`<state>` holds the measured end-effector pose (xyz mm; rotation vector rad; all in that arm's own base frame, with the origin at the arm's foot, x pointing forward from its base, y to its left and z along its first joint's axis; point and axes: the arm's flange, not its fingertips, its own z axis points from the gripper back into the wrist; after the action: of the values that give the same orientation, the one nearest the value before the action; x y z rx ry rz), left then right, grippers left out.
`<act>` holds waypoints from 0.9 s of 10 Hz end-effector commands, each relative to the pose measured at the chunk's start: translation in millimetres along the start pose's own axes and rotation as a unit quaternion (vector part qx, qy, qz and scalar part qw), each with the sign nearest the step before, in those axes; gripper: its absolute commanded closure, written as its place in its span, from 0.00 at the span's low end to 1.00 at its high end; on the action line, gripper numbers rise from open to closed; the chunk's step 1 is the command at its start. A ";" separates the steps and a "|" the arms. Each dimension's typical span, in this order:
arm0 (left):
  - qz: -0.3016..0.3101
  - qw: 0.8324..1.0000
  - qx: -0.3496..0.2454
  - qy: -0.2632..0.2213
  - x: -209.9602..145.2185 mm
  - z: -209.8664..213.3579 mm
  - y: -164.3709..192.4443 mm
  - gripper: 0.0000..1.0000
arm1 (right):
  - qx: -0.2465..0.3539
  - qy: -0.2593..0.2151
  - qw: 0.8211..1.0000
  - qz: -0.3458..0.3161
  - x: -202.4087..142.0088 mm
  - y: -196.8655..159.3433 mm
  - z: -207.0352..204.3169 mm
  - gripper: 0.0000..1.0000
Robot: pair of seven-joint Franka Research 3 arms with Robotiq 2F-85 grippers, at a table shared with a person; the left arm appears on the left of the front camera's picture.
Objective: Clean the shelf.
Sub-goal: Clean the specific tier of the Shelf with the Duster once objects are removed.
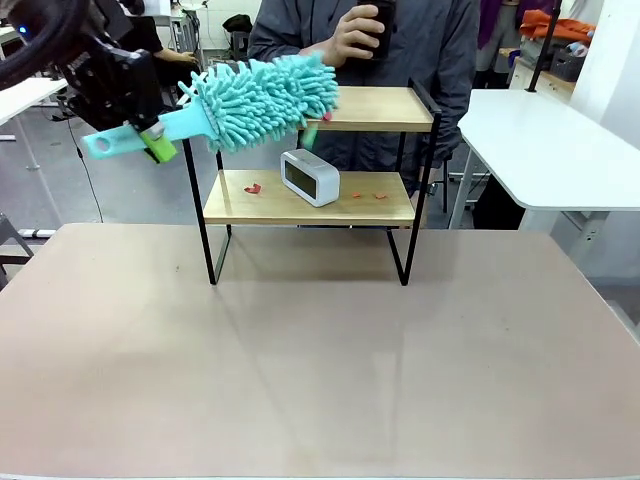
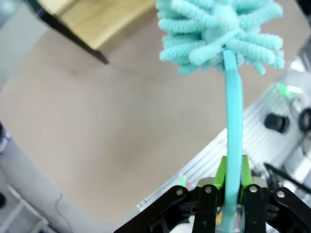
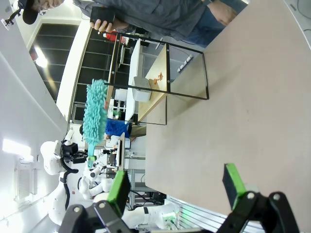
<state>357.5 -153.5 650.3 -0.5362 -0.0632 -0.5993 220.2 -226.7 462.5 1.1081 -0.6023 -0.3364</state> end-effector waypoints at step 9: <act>-0.162 0.971 -0.108 0.139 -12.0 31.6 20.0 0.89 | 0.008 -0.004 1.000 0.013 3.4 0.8 -0.2 0.00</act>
<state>364.4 -128.2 656.5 -0.6329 0.2065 -1.0310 220.3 -226.7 462.3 1.1085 -0.6016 -0.3367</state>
